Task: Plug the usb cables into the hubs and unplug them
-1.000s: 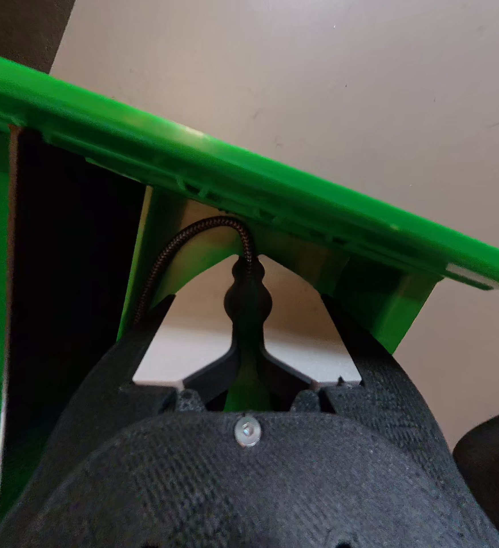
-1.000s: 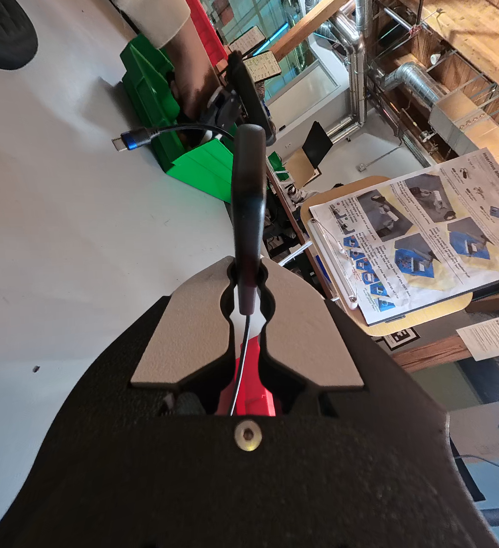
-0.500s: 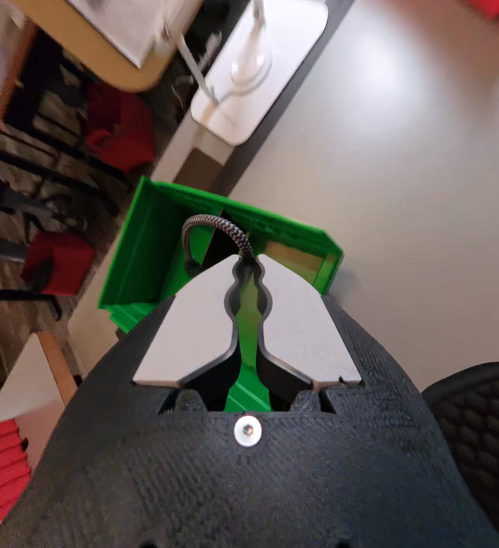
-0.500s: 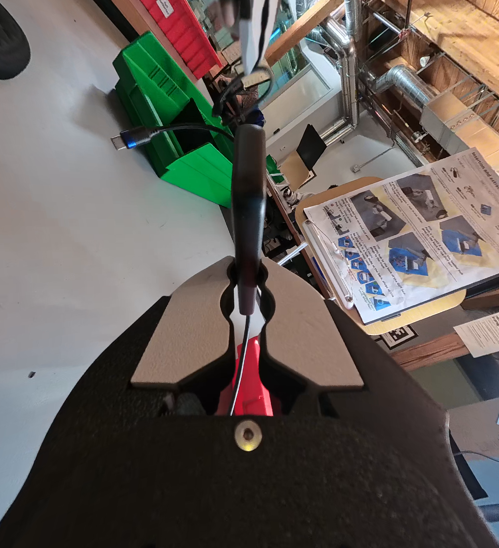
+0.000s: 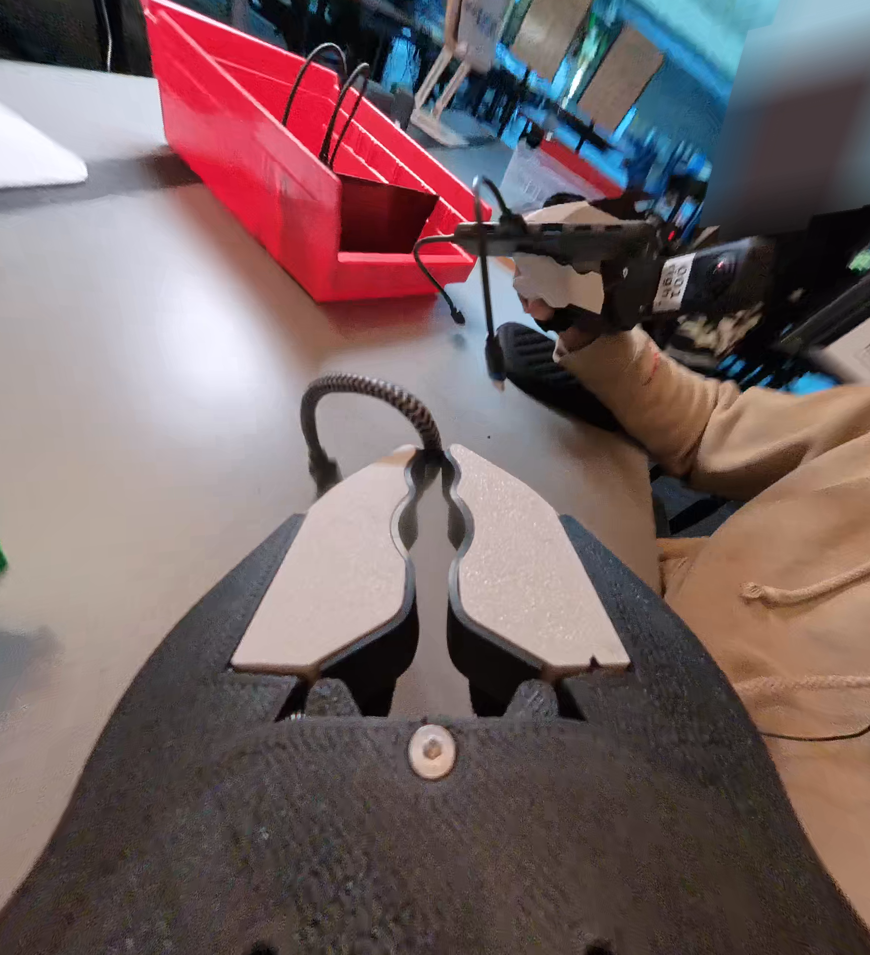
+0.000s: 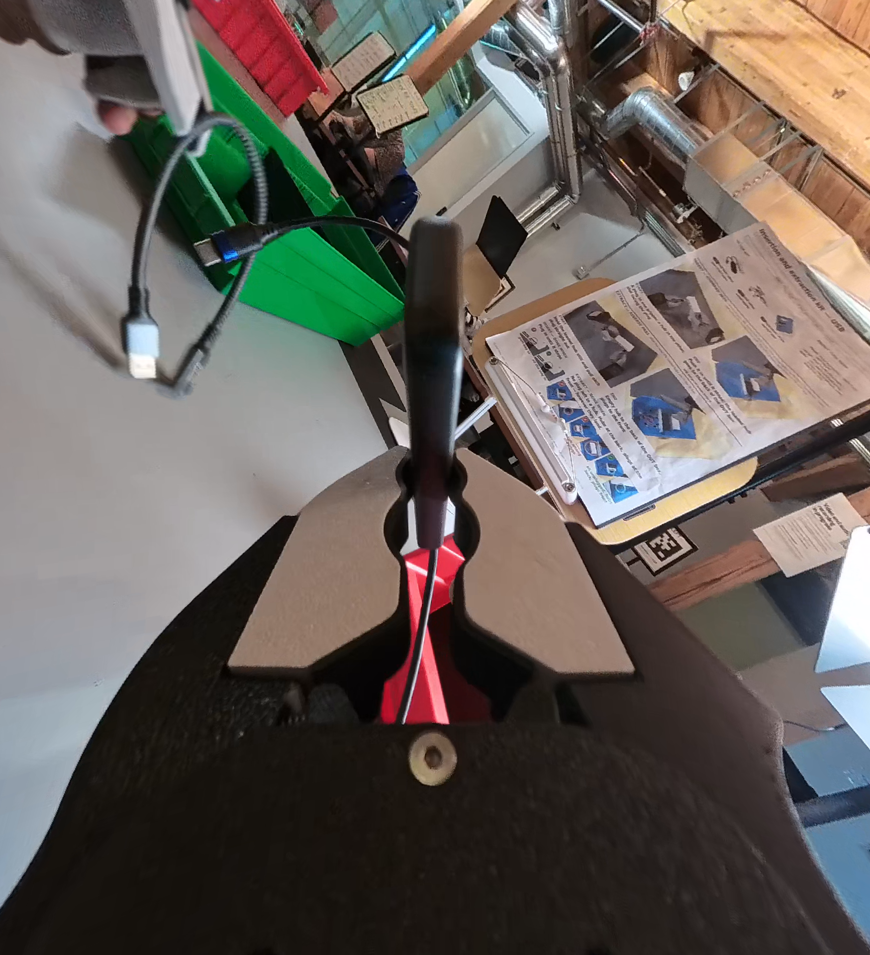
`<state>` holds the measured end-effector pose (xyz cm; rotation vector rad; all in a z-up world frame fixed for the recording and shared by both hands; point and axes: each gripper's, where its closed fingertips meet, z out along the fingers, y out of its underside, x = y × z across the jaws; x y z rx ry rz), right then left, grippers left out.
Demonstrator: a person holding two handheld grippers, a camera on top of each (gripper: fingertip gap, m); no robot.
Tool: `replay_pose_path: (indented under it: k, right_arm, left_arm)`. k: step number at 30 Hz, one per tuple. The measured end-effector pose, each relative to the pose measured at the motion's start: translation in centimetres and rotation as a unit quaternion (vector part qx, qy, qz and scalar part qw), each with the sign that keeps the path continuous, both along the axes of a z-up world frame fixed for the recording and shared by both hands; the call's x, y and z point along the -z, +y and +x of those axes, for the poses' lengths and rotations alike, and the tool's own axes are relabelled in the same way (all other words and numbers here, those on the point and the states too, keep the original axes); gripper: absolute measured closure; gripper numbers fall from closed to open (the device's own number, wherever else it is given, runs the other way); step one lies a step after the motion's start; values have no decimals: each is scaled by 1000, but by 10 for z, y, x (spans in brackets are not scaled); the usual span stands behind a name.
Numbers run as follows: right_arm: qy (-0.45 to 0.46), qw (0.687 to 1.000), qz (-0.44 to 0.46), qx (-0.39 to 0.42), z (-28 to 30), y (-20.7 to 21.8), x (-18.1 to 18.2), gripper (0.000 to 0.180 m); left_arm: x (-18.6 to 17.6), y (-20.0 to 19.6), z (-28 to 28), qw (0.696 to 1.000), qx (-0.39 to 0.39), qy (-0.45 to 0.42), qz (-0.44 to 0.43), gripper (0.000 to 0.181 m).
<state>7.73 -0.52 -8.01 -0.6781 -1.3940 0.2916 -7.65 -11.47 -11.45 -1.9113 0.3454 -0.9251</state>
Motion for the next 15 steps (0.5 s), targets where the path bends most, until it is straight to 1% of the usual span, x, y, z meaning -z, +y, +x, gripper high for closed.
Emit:
replay_pose_path:
  k: [1, 5, 7, 9, 11, 13, 15]
  right_arm:
    - [1, 1000, -1, 1, 1, 1, 0, 167]
    - [0, 1000, -4, 0, 0, 1, 1, 167]
    - [-2, 1000, -3, 0, 0, 1, 2, 167]
    - [-3, 1000, -3, 1, -1, 1, 2, 167]
    - [-3, 1000, -3, 1, -1, 1, 2, 167]
    - [-4, 1000, -4, 1, -1, 1, 2, 167]
    - [-5, 1000, -5, 1, -1, 1, 3, 167]
  left_arm:
    - [12, -2, -6, 1000, -12, -4, -22, 175]
    - [45, -17, -31, 995, -40, 69, -65, 174]
    - [55, -23, -43, 988, -48, 122, -82, 172]
    - [64, -23, -61, 973, -77, 201, -84, 166]
    - [65, -20, -77, 953, -105, 276, -69, 160]
    - [58, -15, -79, 945, -116, 301, -49, 156]
    - [52, -10, -70, 946, -102, 307, -30, 155]
